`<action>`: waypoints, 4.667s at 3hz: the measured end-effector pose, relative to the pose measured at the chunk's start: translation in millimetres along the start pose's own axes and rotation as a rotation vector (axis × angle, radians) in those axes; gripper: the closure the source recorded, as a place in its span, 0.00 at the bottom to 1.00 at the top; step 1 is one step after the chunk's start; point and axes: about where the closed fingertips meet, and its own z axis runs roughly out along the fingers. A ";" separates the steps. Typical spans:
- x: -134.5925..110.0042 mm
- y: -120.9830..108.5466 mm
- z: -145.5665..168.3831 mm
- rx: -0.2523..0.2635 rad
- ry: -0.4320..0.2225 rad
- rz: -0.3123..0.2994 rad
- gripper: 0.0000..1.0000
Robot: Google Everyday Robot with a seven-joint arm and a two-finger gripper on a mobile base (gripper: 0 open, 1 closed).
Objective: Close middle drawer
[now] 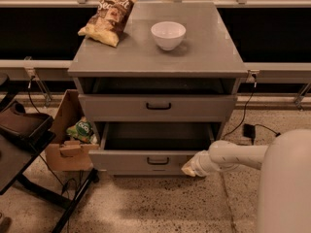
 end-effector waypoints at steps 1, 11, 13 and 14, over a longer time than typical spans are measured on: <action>3.0 -20.5 16.2 -0.014 -0.023 -0.028 1.00; 2.7 -83.7 22.2 0.013 -0.026 -0.102 0.00; 0.5 -67.7 17.5 -0.015 -0.031 -0.150 0.42; 0.2 -32.4 -8.6 -0.036 0.010 -0.262 0.71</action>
Offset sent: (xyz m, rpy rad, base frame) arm 0.1096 -0.0491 -0.0455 0.0076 -0.0856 0.0884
